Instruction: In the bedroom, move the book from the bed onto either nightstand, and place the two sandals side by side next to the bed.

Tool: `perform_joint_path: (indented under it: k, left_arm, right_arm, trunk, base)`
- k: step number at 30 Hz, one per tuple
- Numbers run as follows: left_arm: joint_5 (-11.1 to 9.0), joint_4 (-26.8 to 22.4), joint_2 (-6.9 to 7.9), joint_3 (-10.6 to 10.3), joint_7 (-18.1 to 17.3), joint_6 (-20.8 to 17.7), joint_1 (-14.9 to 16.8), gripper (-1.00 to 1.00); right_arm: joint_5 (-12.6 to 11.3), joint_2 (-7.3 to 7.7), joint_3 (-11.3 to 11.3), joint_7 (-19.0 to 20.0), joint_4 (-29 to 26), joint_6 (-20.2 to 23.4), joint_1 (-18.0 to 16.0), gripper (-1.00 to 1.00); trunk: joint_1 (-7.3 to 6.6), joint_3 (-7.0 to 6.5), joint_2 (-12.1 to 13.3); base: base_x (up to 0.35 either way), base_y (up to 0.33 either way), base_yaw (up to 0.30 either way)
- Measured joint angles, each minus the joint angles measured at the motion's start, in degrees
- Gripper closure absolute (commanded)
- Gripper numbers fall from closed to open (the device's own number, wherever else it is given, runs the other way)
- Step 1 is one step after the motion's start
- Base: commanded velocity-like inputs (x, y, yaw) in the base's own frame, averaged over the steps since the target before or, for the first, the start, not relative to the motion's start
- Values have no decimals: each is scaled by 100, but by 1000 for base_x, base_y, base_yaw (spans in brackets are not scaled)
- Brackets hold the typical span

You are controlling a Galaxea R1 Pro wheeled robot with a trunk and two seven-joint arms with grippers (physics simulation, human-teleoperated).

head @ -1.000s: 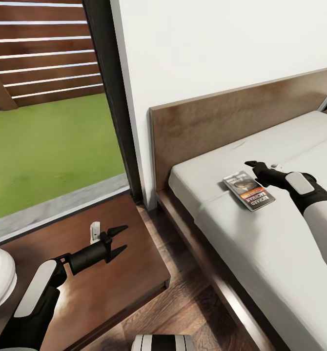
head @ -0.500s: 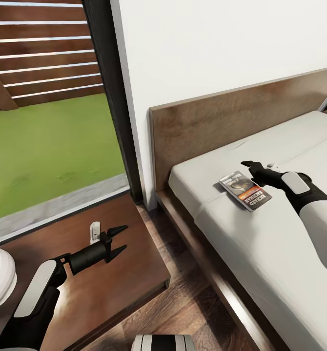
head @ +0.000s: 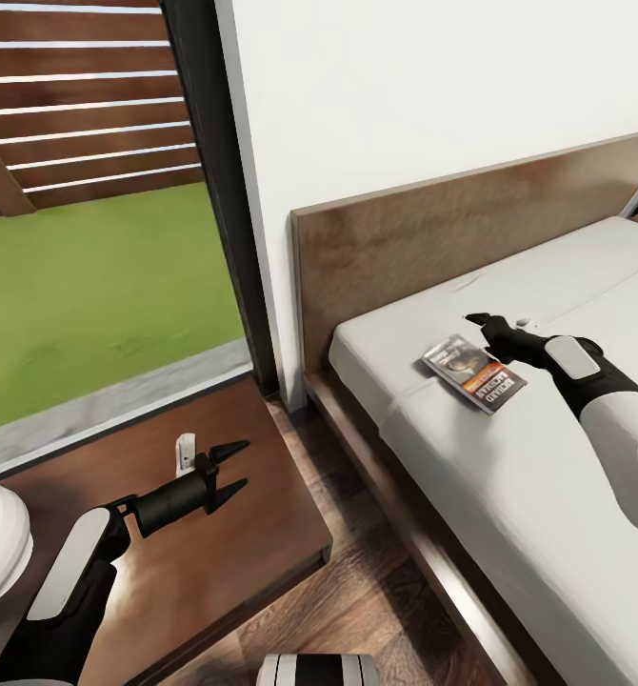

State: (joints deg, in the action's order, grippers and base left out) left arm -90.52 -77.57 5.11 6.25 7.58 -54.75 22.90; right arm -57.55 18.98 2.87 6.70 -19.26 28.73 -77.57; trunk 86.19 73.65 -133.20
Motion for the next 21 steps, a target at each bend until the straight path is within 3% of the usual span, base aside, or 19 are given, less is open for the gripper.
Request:
perform_joint_path:
  k: [11,21]
  left_arm:
    - [-1,0,0,1,0,1,-2,-100]
    - [0,0,0,2,0,3,-1,-100]
  right_arm:
    - [3,-154,20,118,0,11,1,-100]
    - [10,-206,232,220,0,47,0,-100]
  trunk:
    - [0,0,0]
    - [0,0,0]
  base:
    - [0,0,0]
    - [0,0,0]
